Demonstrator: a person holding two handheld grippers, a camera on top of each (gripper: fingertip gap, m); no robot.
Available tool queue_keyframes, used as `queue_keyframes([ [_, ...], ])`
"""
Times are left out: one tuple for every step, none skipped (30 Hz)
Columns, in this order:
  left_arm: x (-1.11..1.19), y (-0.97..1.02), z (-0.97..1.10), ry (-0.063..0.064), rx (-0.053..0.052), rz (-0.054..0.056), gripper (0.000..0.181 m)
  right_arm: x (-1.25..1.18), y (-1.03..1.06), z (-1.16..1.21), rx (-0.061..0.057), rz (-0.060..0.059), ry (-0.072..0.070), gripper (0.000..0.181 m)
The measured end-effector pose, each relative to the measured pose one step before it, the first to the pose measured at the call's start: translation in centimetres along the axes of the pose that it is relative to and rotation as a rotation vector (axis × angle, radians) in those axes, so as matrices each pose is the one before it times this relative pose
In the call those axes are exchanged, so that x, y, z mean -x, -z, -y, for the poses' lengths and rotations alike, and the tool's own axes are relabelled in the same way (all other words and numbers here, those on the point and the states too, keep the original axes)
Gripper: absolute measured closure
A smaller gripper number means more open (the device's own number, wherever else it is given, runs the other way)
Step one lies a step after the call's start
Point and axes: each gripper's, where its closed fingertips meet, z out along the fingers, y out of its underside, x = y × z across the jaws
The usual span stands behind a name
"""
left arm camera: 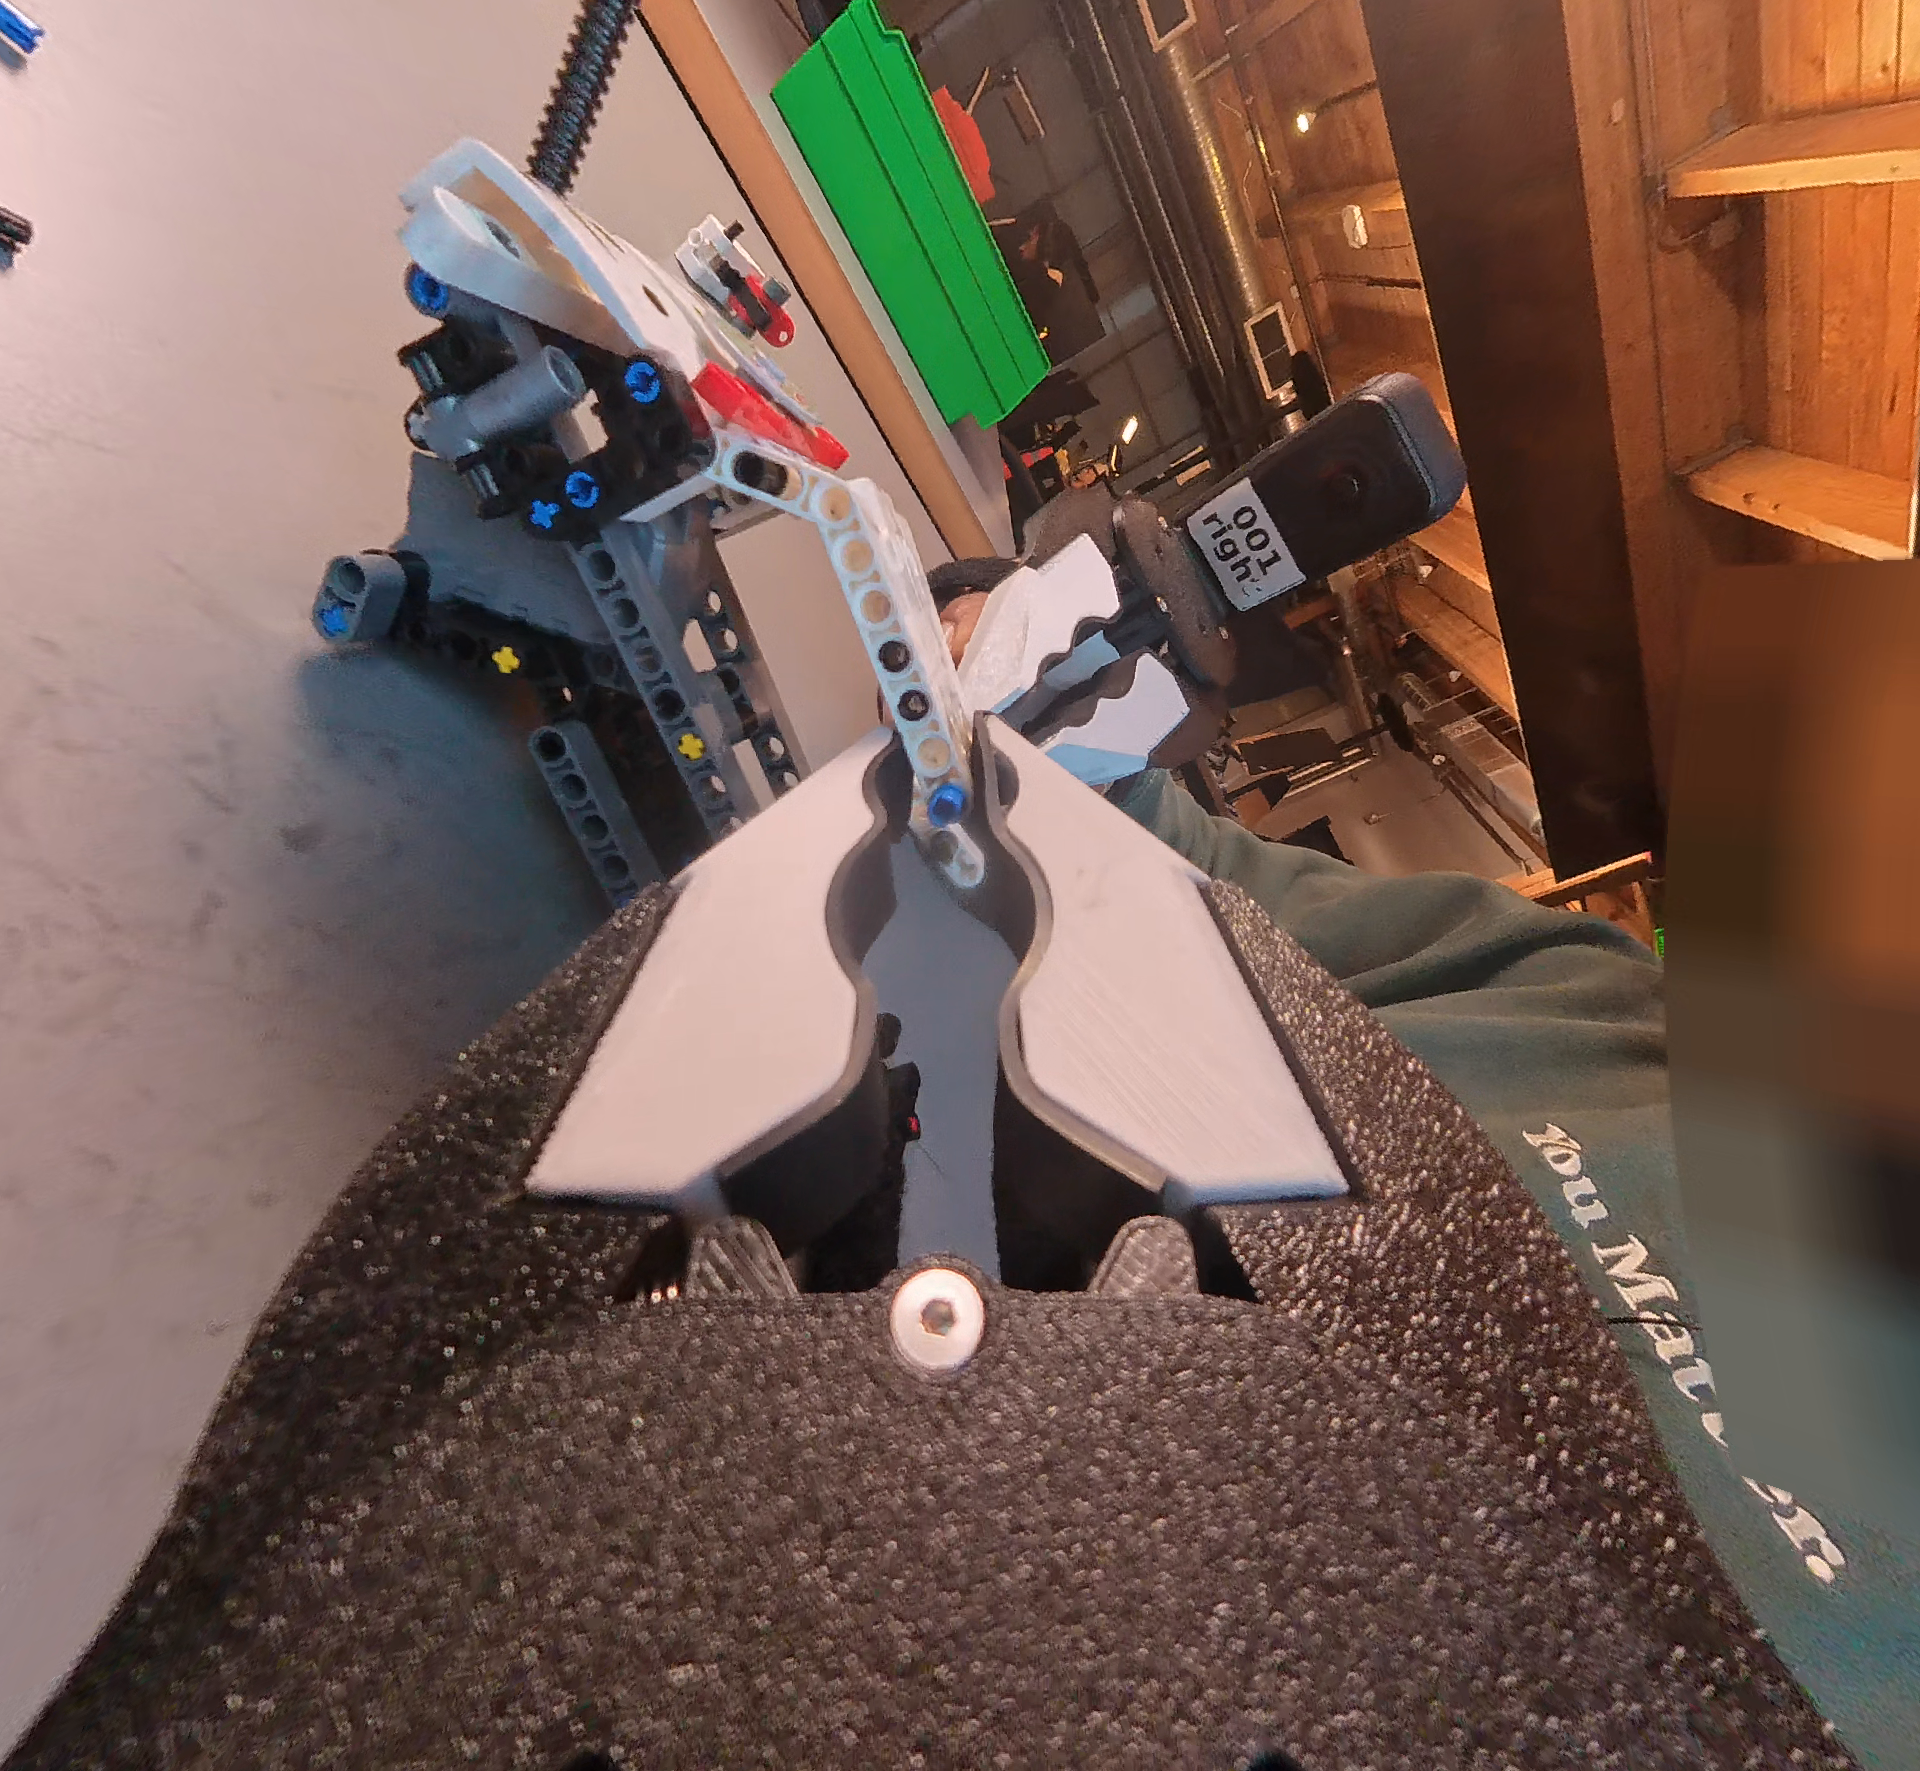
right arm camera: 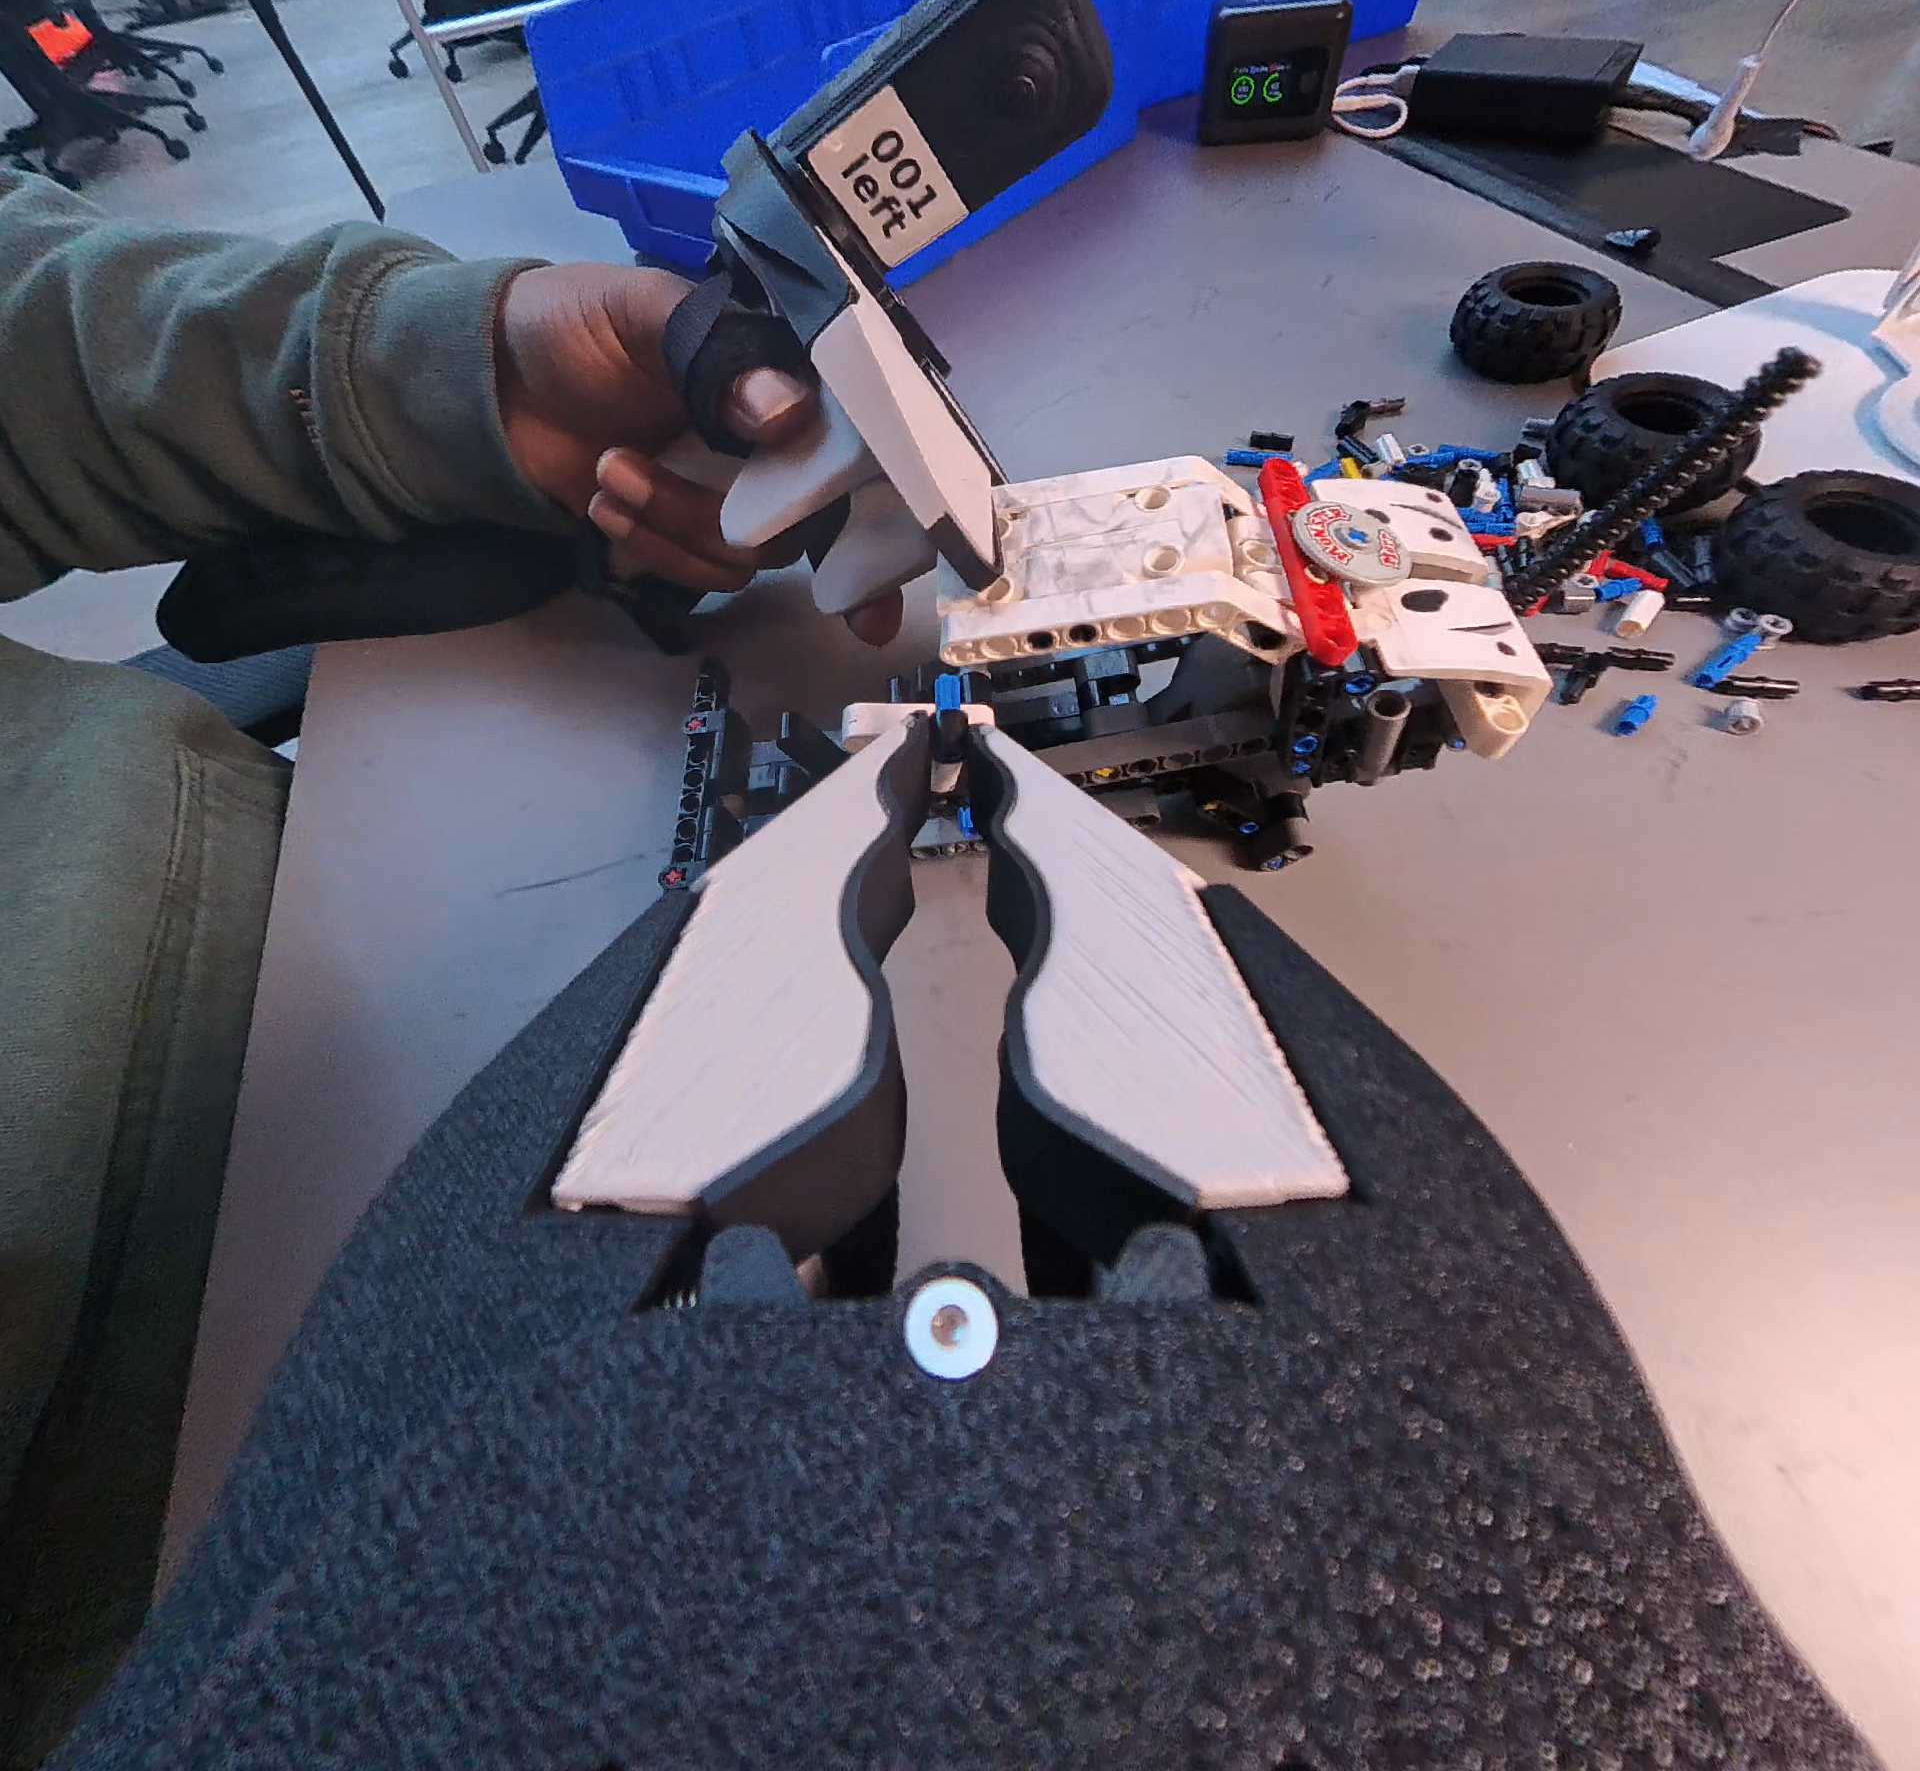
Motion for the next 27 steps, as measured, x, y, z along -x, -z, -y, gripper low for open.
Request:
queue_keyframes([
  [-0.147, -0.192, -0.278, 0.0049, 0.0166, -0.0130, 0.171, 0.192, -0.009, 0.037, -0.0001, 0.0124, -0.0015, 0.176],
  [-0.276, -0.231, -0.384, -0.0050, 0.0265, -0.0155, 0.171, 0.285, -0.048, 0.083, 0.0015, 0.0096, 0.0012, 0.176],
  [-0.068, -0.069, 0.133, -0.0154, -0.0096, 0.0075, 0.171, -0.112, -0.032, 0.048, 0.0003, -0.0180, 0.0022, 0.176],
  [-0.027, -0.023, 0.164, -0.0176, -0.0107, 0.0112, 0.170, -0.177, -0.047, 0.004, -0.0014, -0.0189, 0.0037, 0.175],
  [-0.022, -0.012, 0.121, -0.0164, -0.0083, 0.0112, 0.169, -0.135, -0.043, 0.011, -0.0015, -0.0105, 0.0016, 0.175],
  [-0.019, 0.014, 0.046, -0.0105, -0.0030, 0.0068, 0.169, -0.051, -0.015, 0.027, -0.0029, -0.0021, 0.0032, 0.175],
  [-0.019, 0.008, -0.013, -0.0027, -0.0007, 0.0017, 0.168, -0.003, 0.016, -0.005, -0.0014, 0.0066, -0.0001, 0.175],
  [-0.019, -0.012, -0.071, 0.0010, 0.0016, -0.0011, 0.168, 0.045, 0.050, -0.080, 0.0037, 0.0139, -0.0028, 0.174],
  [-0.028, 0.004, -0.009, -0.0011, -0.0022, -0.0007, 0.168, 0.083, 0.100, -0.090, 0.0054, 0.0155, 0.0022, 0.169],
  [-0.003, 0.028, 0.019, -0.0036, -0.0007, 0.0026, 0.167, 0.123, 0.091, -0.195, 0.0138, 0.0125, 0.0158, 0.163],
  [-0.043, -0.006, -0.014, -0.0039, 0.0024, -0.0008, 0.167, -0.036, 0.023, -0.335, 0.0235, -0.0048, 0.0275, 0.162],
  [-0.133, -0.018, -0.050, -0.0034, 0.0055, -0.0081, 0.164, -0.110, -0.071, -0.392, 0.0254, -0.0162, 0.0351, 0.159],
  [-0.211, -0.025, -0.063, -0.0052, 0.0066, -0.0129, 0.161, -0.057, -0.164, -0.329, 0.0224, -0.0160, 0.0318, 0.158],
  [-0.284, -0.020, -0.149, -0.0098, 0.0138, -0.0169, 0.155, -0.075, -0.247, -0.263, 0.0199, -0.0194, 0.0270, 0.157],
  [-0.247, 0.007, -0.209, -0.0179, 0.0217, -0.0104, 0.149, 0.110, -0.314, -0.208, 0.0181, -0.0095, 0.0295, 0.156],
  [-0.132, 0.042, -0.250, -0.0267, 0.0277, 0.0011, 0.143, 0.183, -0.326, -0.099, 0.0110, -0.0058, 0.0254, 0.156],
  [-0.116, 0.040, -0.339, -0.0353, 0.0347, 0.0074, 0.137, 0.073, -0.314, -0.058, 0.0086, -0.0087, 0.0186, 0.156],
  [-0.037, 0.063, -0.462, -0.0436, 0.0440, 0.0149, 0.131, -0.012, -0.262, -0.066, 0.0072, -0.0067, 0.0127, 0.156],
  [0.144, 0.134, -0.428, -0.0491, 0.0426, 0.0280, 0.129, -0.025, -0.126, 0.044, -0.0027, -0.0006, 0.0037, 0.159],
  [0.051, 0.138, -0.363, -0.0555, 0.0359, 0.0241, 0.129, -0.058, -0.020, 0.106, -0.0079, 0.0041, 0.0009, 0.165],
  [0.129, 0.109, -0.535, -0.0585, 0.0451, 0.0288, 0.132, 0.096, -0.002, -0.002, -0.0023, 0.0144, 0.0031, 0.166],
  [0.462, 0.070, -0.591, -0.0592, 0.0461, 0.0490, 0.133, -0.001, 0.011, 0.008, -0.0020, 0.0049, 0.0055, 0.166],
  [0.667, 0.021, -0.634, -0.0577, 0.0449, 0.0580, 0.135, -0.004, -0.001, 0.006, -0.0013, 0.0009, 0.0062, 0.166],
  [0.432, -0.067, -0.470, -0.0509, 0.0295, 0.0403, 0.139, 0.028, -0.010, -0.001, -0.0001, -0.0013, 0.0053, 0.166],
  [0.138, -0.087, -0.023, -0.0386, 0.0018, 0.0227, 0.143, 0.040, -0.019, 0.050, -0.0019, -0.0025, 0.0050, 0.166],
  [0.130, -0.148, -0.008, -0.0286, 0.0015, 0.0200, 0.149, 0.102, -0.036, 0.037, -0.0001, 0.0004, 0.0063, 0.166],
  [0.092, -0.231, -0.012, -0.0270, 0.0002, 0.0163, 0.155, 0.138, -0.042, 0.041, -0.0005, 0.0015, 0.0081, 0.166],
])
